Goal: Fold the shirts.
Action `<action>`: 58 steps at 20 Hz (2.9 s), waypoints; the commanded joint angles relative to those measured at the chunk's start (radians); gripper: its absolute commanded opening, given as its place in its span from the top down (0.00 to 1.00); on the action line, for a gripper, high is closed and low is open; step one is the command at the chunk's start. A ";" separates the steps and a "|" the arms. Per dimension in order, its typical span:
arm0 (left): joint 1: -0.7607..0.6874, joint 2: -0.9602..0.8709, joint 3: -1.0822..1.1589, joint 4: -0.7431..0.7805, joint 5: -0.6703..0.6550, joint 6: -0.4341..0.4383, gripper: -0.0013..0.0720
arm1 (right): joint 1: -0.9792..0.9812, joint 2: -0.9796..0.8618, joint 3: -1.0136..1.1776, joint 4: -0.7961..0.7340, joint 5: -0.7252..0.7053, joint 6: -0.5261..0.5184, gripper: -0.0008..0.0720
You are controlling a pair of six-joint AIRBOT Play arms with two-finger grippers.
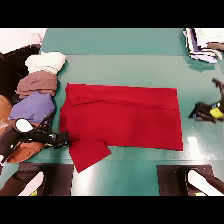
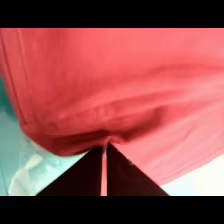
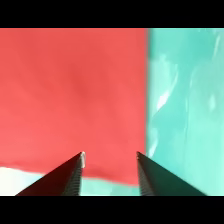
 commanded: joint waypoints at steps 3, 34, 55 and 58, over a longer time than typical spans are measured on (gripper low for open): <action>0.000 0.001 0.055 -0.017 0.006 0.020 0.95 | -0.201 0.059 -0.389 0.008 -0.022 -0.053 0.21; 0.000 0.277 0.334 0.000 -0.161 -0.050 0.95 | 0.043 0.278 -0.105 -0.045 0.079 -0.014 0.96; 0.000 -0.458 0.727 -0.044 0.090 0.124 0.95 | -0.066 -0.462 0.345 0.262 -0.053 -0.187 0.35; 0.000 -0.460 0.722 -0.078 0.089 0.124 0.95 | -0.144 -0.474 0.236 0.264 -0.089 -0.240 0.35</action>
